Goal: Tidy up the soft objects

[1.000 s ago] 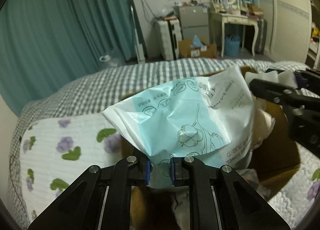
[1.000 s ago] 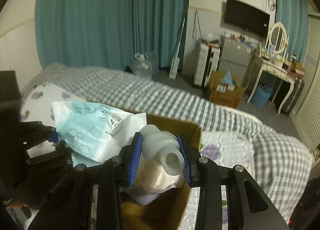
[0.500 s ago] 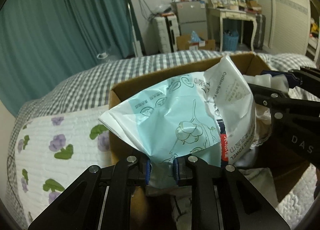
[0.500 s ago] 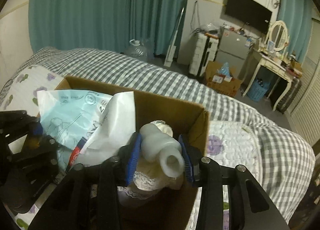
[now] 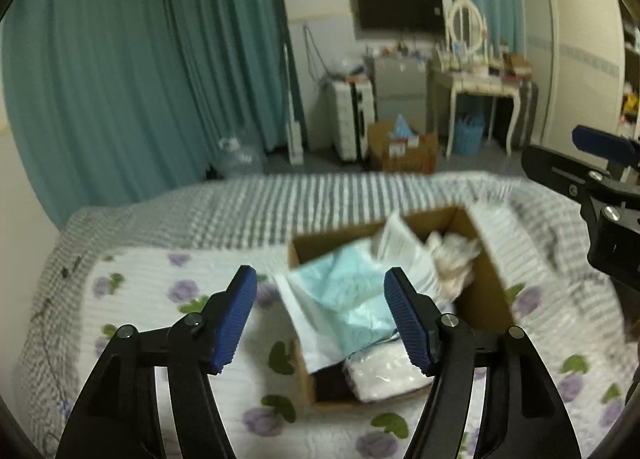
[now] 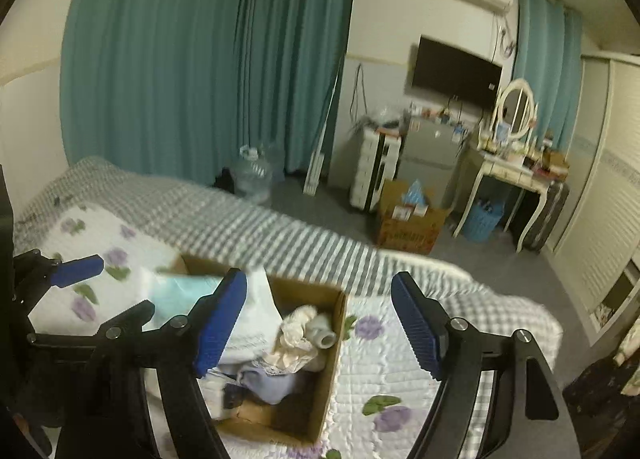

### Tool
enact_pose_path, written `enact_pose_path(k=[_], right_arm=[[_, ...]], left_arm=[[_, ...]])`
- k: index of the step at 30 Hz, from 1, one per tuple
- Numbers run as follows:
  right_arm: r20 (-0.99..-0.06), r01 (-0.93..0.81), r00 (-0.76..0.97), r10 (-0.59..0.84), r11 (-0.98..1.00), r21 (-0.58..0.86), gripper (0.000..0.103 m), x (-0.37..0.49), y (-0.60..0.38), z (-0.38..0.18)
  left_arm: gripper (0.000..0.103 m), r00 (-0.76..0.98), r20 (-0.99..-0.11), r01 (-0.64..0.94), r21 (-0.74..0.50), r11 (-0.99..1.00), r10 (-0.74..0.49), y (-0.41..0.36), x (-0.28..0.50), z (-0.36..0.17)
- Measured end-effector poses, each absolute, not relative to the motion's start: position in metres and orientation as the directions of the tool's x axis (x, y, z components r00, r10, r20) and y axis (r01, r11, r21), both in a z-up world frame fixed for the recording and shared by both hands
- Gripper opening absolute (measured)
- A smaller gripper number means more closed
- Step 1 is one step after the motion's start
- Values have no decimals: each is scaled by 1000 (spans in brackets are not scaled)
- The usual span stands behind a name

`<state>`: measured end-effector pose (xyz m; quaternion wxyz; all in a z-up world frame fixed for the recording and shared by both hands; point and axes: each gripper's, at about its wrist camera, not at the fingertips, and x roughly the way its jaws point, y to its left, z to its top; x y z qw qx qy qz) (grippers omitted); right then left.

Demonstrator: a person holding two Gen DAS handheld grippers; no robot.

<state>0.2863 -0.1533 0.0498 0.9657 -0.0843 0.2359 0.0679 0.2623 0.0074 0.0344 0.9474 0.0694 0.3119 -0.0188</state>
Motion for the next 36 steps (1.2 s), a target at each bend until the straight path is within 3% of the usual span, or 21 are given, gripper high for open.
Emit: enact_pose_path(k=[2, 6, 7, 9, 11, 13, 16, 21, 30, 36], right_arm=[[-424, -160, 902, 85, 977, -144, 83, 263, -152, 77], [-353, -158, 930, 100, 978, -139, 86, 213, -153, 123], [-338, -159, 935, 106, 978, -132, 88, 202, -153, 131], [-303, -164, 945, 120, 979, -124, 92, 174, -155, 148], [-271, -174, 953, 136, 977, -120, 97, 149, -159, 156], [-249, -175, 958, 144, 979, -108, 103, 128, -164, 157], [-229, -168, 963, 143, 981, -93, 103, 103, -170, 141], [-221, -129, 969, 114, 990, -56, 103, 94, -181, 90], [-268, -58, 962, 46, 998, -39, 103, 138, -189, 15], [-299, -66, 953, 52, 997, -36, 103, 161, -188, -16]], left_arm=[[68, 837, -547, 74, 118, 990, 3, 9, 240, 62], [68, 893, -449, 65, 114, 991, -7, 18, 196, 108], [71, 908, -419, 60, 107, 992, -9, 22, 183, 118], [87, 931, -366, 42, 86, 995, -8, 29, 159, 130], [93, 950, -311, 27, 51, 998, -10, 34, 135, 137], [97, 961, -276, 38, 17, 999, -32, 38, 113, 136], [102, 970, -235, 55, -10, 998, -56, 39, 91, 125], [103, 996, -93, 15, -23, 1000, -17, 35, 63, 93], [103, 982, -187, -17, 70, 997, 30, 19, 116, 30], [103, 960, -272, -54, 42, 998, 64, 33, 139, -7]])
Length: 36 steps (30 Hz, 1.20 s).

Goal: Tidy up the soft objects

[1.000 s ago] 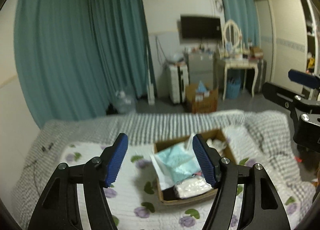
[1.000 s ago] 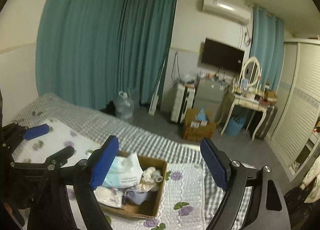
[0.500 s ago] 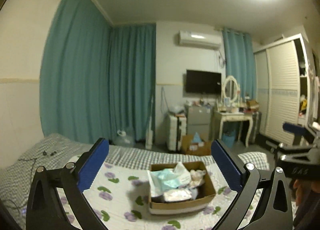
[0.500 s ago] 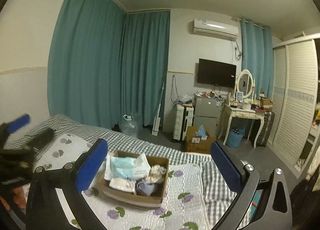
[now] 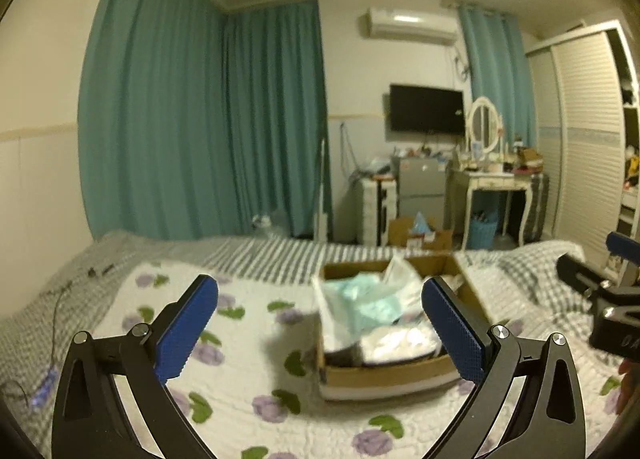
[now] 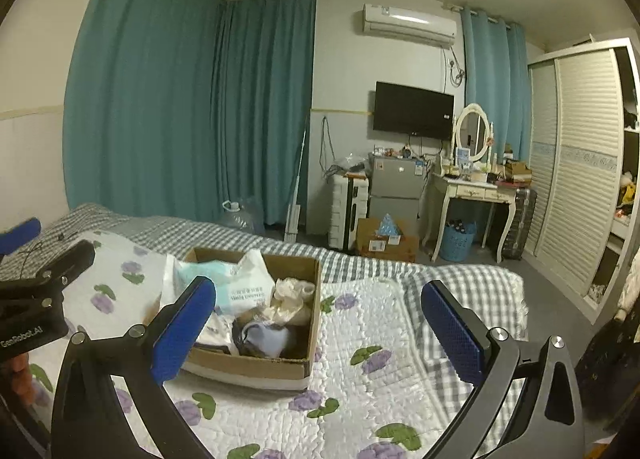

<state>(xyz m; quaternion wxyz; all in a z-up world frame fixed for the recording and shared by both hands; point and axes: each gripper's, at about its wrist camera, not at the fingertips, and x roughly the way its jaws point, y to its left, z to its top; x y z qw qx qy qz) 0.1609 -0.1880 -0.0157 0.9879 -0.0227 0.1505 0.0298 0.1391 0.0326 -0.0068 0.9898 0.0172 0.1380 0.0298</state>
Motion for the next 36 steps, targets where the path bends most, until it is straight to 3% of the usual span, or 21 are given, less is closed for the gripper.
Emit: enact_pose_path(k=[17, 36], right_arm=[[-355, -56, 934, 39, 998, -39, 103, 174, -182, -45], [-362, -58, 931, 34, 997, -57, 103, 173, -175, -50]], left_arm=[[103, 941, -336, -37, 41, 998, 49, 45, 143, -32], [103, 944, -324, -45, 36, 998, 54, 46, 139, -32]])
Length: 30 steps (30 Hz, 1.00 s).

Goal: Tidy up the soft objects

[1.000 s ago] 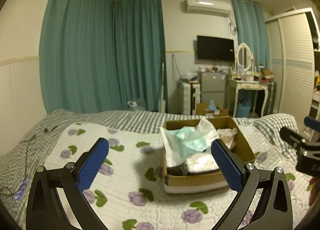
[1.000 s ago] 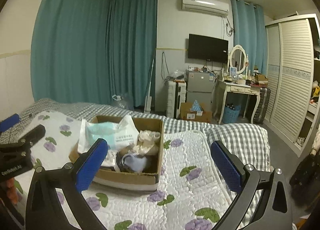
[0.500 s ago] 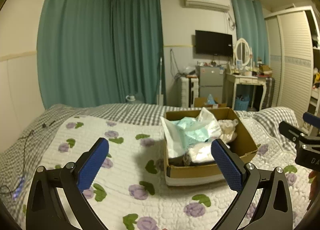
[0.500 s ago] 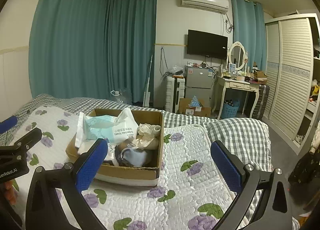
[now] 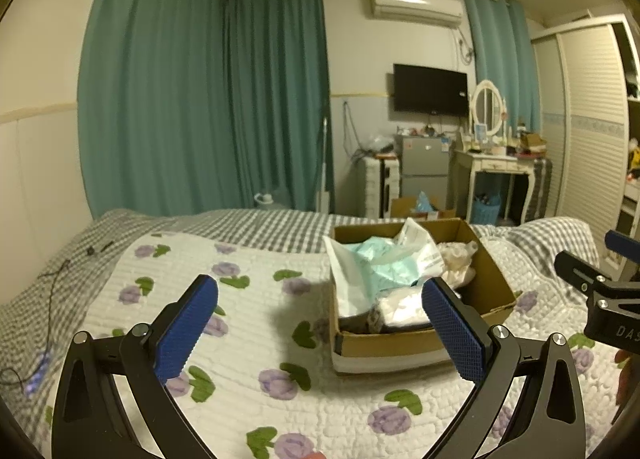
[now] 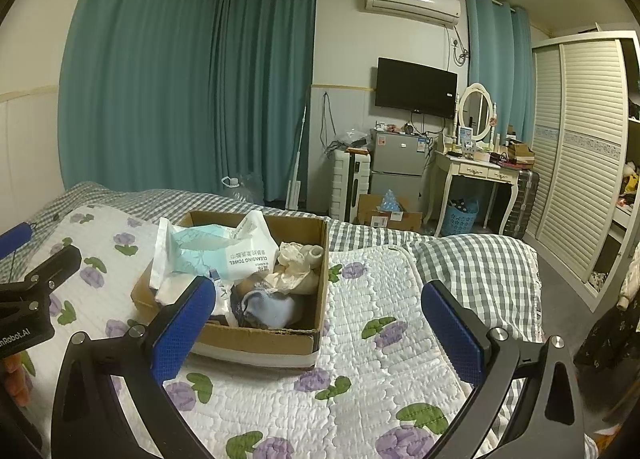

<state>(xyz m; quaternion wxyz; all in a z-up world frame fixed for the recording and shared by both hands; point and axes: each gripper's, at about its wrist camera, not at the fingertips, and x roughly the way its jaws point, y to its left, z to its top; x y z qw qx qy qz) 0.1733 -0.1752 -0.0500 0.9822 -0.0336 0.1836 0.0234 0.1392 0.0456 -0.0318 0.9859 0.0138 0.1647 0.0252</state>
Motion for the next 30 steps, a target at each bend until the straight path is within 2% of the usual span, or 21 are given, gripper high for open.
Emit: enact_pose_path(k=[30], right_arm=[[-372, -56, 928, 28, 996, -64, 103, 173, -174, -55]], left_arm=[[103, 941, -334, -37, 40, 999, 48, 43, 139, -32]])
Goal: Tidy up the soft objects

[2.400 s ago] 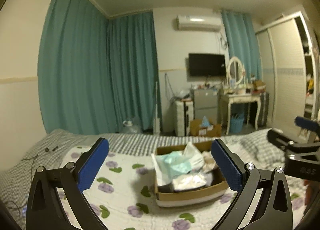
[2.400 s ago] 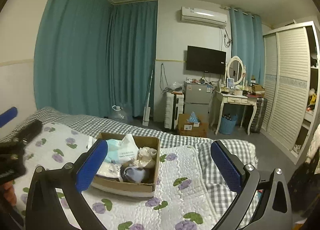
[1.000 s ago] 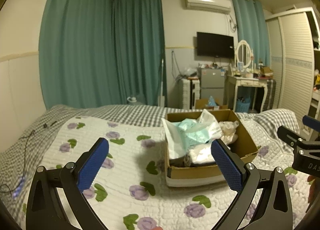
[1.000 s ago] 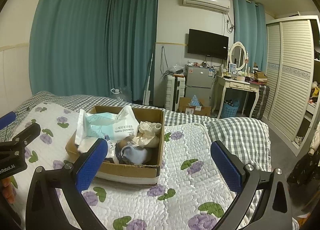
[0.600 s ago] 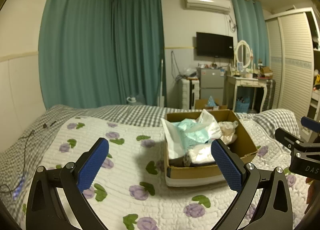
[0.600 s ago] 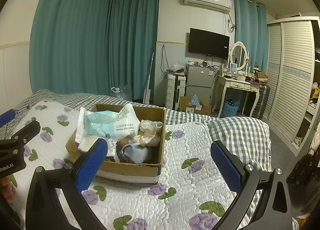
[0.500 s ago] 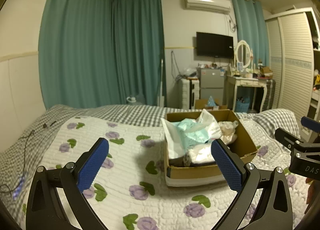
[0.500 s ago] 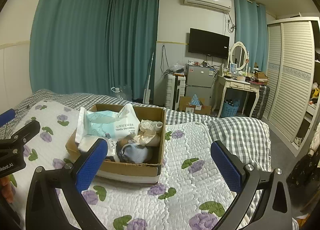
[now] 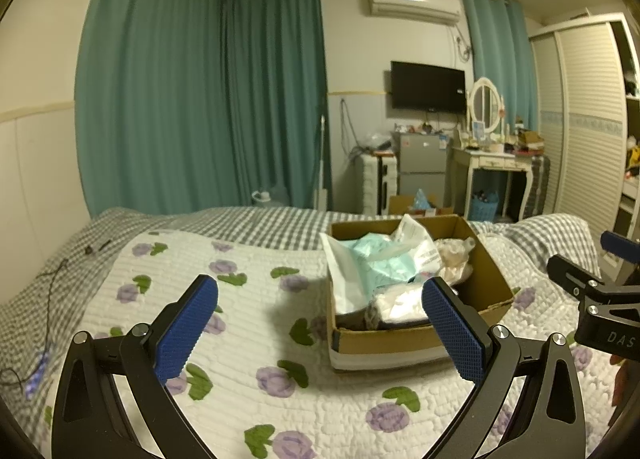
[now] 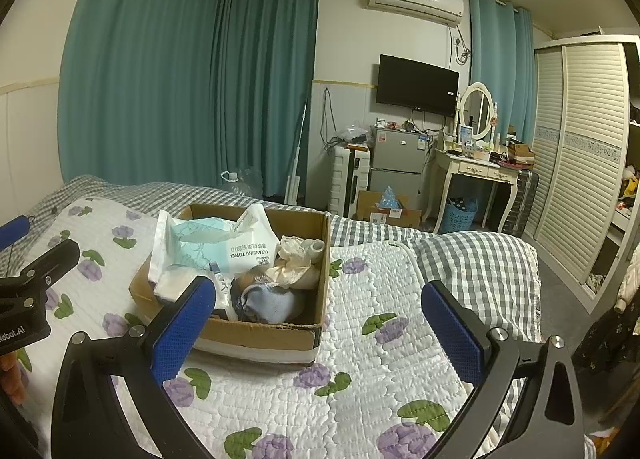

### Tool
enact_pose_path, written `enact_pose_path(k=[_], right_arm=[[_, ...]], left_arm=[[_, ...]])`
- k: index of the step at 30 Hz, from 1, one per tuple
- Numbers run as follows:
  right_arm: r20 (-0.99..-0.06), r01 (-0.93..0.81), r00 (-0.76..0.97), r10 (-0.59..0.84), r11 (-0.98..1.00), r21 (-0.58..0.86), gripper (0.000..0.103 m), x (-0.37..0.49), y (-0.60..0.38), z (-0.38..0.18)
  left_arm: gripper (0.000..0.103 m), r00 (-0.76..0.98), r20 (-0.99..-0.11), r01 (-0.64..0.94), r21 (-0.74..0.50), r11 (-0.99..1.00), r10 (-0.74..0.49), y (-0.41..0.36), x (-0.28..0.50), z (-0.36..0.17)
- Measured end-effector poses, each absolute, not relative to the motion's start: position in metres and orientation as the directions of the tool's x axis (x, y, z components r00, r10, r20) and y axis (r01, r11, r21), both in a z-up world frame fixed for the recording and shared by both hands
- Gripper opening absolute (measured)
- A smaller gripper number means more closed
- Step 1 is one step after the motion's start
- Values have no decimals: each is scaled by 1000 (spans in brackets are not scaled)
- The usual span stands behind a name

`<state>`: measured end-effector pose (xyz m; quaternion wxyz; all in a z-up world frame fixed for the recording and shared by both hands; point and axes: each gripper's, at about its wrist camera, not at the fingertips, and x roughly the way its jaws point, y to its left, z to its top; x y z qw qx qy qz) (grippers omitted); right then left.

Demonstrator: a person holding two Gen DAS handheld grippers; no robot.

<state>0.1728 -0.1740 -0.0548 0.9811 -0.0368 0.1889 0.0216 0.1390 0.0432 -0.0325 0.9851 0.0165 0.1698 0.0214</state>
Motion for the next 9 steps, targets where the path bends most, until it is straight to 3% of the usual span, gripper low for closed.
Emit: enact_pose_path(k=[9], right_arm=[[-374, -52, 927, 24, 997, -64, 103, 173, -176, -55]], left_arm=[[103, 933, -356, -33, 29, 999, 41, 44, 141, -35]])
